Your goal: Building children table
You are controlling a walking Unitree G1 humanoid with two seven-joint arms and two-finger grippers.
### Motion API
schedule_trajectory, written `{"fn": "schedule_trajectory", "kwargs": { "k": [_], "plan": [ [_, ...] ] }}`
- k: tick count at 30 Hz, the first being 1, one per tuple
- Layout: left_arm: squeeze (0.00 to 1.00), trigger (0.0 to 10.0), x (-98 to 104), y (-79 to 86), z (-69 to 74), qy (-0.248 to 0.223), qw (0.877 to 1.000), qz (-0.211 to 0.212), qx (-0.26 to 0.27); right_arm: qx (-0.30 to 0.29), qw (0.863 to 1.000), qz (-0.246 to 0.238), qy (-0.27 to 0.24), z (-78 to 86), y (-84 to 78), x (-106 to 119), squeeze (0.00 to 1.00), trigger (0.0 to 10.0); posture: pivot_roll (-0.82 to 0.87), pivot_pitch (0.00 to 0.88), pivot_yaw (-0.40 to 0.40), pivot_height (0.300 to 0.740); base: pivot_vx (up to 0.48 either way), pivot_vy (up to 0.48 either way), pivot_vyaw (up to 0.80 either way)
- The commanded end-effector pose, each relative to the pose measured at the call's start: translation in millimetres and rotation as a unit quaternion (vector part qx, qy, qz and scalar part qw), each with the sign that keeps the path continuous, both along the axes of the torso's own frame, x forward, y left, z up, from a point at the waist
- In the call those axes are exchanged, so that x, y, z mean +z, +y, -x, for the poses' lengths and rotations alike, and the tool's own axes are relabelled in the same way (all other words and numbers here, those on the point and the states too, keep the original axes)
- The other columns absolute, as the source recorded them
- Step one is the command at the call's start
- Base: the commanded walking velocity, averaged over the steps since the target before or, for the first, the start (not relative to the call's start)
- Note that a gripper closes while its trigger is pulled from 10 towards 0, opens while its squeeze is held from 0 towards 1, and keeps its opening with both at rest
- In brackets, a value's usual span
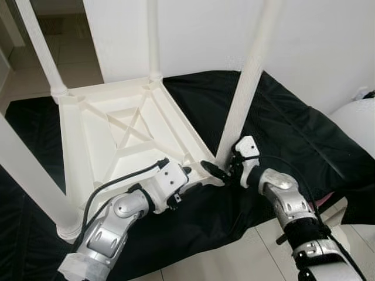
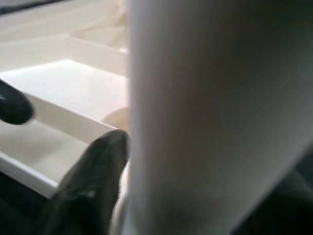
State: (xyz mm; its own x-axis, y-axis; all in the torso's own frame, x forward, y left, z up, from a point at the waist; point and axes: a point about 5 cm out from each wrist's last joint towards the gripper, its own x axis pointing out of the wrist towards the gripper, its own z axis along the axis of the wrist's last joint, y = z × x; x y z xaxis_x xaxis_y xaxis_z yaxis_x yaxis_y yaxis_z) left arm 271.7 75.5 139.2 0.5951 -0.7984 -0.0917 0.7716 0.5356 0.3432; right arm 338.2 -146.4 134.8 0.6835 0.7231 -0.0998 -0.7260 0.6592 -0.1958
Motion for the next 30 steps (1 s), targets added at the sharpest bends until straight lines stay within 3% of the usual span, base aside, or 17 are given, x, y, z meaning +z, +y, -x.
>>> {"fn": "schedule_trajectory", "kwargs": {
  "k": [1,11,12,23,30],
  "plan": [
    [0.0,10.0,-1,1.4,-0.9,-0.004,1.0,-0.007,0.004,0.011,1.0,0.014,0.005,-1.6,1.2,-3,0.0,0.0,-0.01,0.0,-0.036,0.74,0.0,0.0,0.0],
    [0.0,10.0,-2,1.9,0.9,-0.003,1.0,-0.006,0.007,0.004,1.0,0.004,0.008,-2.0,-7.2,-6,0.0,0.0,-0.02,0.0,-0.036,0.74,0.0,0.0,0.0],
    [0.0,10.0,-2,1.6,0.9,-0.003,1.0,-0.007,0.006,-0.014,1.0,0.006,0.01,-2.4,-9.5,-8,0.0,10.0,-0.02,0.0,-0.036,0.74,0.0,0.0,0.0],
    [0.0,10.0,-5,-0.8,0.7,0.0,1.0,-0.009,0.001,-0.103,0.994,-0.018,0.01,7.5,-4.3,-15,0.0,10.0,-0.03,0.0,-0.029,0.74,0.0,0.0,0.0],
    [0.0,10.0,-7,1.4,0.6,0.0,1.0,-0.017,0.002,-0.192,0.98,-0.055,0.011,7.7,0.9,-12,0.0,10.0,-0.04,0.006,-0.023,0.74,0.0,0.0,0.0]
  ]
}}
